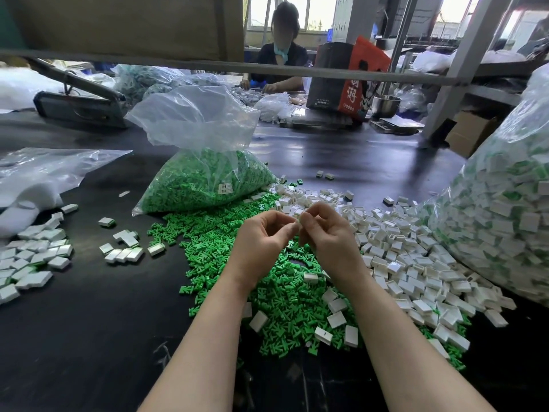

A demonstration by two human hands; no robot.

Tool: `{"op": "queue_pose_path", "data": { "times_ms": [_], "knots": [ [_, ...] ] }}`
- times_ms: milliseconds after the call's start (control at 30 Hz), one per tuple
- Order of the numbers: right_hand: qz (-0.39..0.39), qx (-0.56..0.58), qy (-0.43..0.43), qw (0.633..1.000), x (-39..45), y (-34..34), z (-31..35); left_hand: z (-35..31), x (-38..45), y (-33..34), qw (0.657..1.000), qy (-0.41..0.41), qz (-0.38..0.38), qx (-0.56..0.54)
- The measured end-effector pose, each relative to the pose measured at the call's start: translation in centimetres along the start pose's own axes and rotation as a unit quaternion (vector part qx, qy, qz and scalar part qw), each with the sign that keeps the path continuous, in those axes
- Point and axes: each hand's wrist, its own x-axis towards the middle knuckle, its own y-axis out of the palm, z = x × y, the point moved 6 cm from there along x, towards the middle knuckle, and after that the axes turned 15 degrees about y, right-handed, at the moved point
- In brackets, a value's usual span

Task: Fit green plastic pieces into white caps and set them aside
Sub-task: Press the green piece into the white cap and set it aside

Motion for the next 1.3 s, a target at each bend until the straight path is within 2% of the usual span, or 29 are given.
{"op": "queue_pose_path", "data": {
  "times_ms": [100,233,367,667,1033,1300],
  "knots": [
    [0.024,0.061,0.058,0.996,0.0,0.1,-0.4,-0.2,0.0,-0.2,0.999,0.024,-0.004,0.025],
    [0.096,0.011,0.185,0.978,-0.3,1.5,-1.6,-0.7,0.1,0.0,0.996,0.059,-0.008,0.064],
    [0.108,0.068,0.221,0.967,-0.3,1.7,-2.1,-0.9,-0.1,0.5,0.998,0.046,-0.002,0.051],
    [0.15,0.15,0.211,0.954,-0.2,1.3,-2.5,-0.5,-0.3,1.3,0.995,-0.022,-0.042,-0.093],
    [0.171,0.168,0.195,0.951,-0.1,1.3,-2.4,-0.5,-0.1,1.5,0.992,-0.017,-0.04,-0.12],
    [0.201,0.154,0.206,0.945,0.0,1.8,-2.5,-0.4,-0.2,1.1,0.99,-0.016,-0.067,-0.122]
  ]
}}
